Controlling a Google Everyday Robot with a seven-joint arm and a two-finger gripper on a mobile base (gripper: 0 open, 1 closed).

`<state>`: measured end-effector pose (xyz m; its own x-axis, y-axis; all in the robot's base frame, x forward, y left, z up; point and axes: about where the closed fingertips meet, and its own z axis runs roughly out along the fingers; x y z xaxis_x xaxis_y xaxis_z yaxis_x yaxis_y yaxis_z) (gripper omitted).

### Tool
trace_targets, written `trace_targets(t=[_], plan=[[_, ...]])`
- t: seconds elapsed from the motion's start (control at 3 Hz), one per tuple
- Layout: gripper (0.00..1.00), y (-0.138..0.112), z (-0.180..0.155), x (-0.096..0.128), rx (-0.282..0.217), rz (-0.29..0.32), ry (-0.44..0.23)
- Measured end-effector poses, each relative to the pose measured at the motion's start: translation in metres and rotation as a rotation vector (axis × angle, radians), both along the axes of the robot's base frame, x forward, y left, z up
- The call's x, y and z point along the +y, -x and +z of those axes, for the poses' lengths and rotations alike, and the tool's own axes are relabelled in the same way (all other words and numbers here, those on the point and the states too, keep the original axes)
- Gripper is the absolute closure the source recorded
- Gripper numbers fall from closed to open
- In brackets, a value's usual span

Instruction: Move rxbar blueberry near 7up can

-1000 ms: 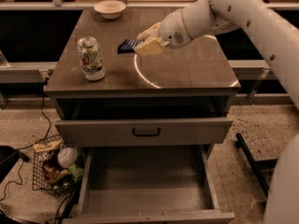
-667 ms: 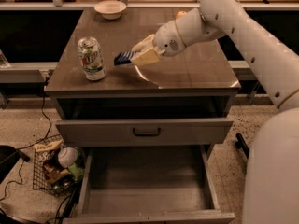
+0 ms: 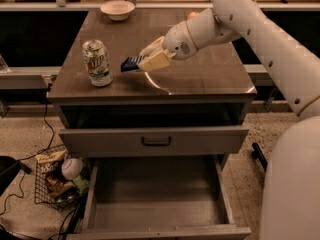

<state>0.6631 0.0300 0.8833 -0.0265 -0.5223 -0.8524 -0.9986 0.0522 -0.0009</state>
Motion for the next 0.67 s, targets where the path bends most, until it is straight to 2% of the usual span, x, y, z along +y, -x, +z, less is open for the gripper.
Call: trace_targets(t=[0.33, 0.67], plan=[[0.2, 0.0004, -0.0021, 0.0039, 0.004, 0.006, 0.0], [0.0, 0.0007, -0.0033, 0.0063, 0.006, 0.01, -0.001]])
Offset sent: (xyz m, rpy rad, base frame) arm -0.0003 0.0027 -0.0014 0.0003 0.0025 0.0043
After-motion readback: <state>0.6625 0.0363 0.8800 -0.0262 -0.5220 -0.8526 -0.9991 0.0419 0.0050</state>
